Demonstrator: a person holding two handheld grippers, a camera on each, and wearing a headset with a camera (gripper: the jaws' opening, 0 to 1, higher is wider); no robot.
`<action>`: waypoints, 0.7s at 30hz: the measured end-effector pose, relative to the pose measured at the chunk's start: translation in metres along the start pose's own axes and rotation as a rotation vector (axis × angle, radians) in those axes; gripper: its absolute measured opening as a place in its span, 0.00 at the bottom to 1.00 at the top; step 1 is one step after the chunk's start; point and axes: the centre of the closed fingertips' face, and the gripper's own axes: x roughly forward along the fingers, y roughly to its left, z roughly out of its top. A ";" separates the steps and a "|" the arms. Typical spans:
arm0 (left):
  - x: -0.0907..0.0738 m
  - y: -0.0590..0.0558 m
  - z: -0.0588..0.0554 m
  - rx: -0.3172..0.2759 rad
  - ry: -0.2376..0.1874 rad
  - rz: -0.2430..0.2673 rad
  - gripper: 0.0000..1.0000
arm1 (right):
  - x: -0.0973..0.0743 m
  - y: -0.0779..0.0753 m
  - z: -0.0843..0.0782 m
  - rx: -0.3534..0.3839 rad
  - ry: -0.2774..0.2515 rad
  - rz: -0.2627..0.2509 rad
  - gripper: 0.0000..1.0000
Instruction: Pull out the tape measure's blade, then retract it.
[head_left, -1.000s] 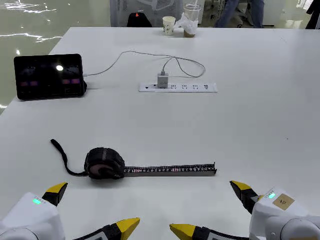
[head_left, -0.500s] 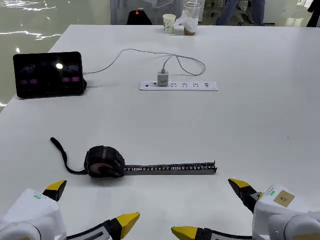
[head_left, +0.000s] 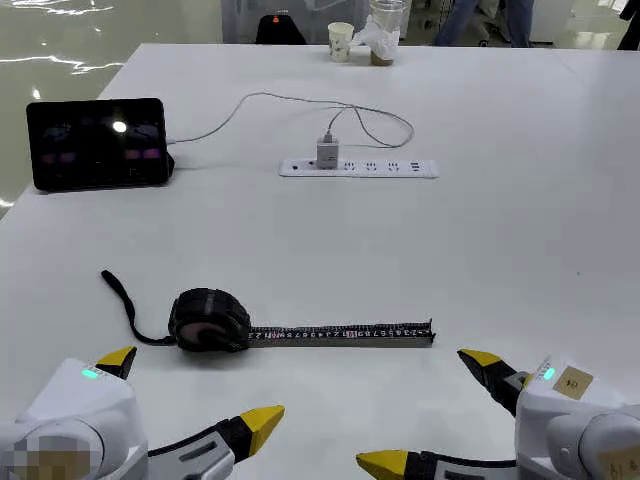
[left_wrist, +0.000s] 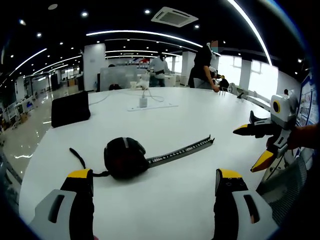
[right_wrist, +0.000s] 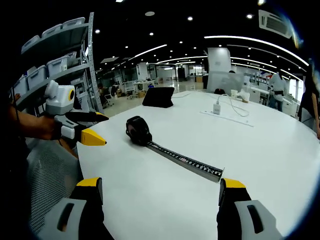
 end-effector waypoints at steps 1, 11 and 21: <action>0.001 0.001 0.000 -0.007 0.002 0.004 0.99 | 0.000 -0.001 -0.001 -0.009 0.011 0.005 0.96; 0.009 0.009 0.000 -0.031 0.000 0.041 0.99 | 0.001 -0.018 0.000 -0.080 0.036 0.039 0.91; 0.021 0.020 0.005 -0.035 -0.011 0.071 0.99 | 0.005 -0.030 -0.003 -0.124 0.072 0.085 0.86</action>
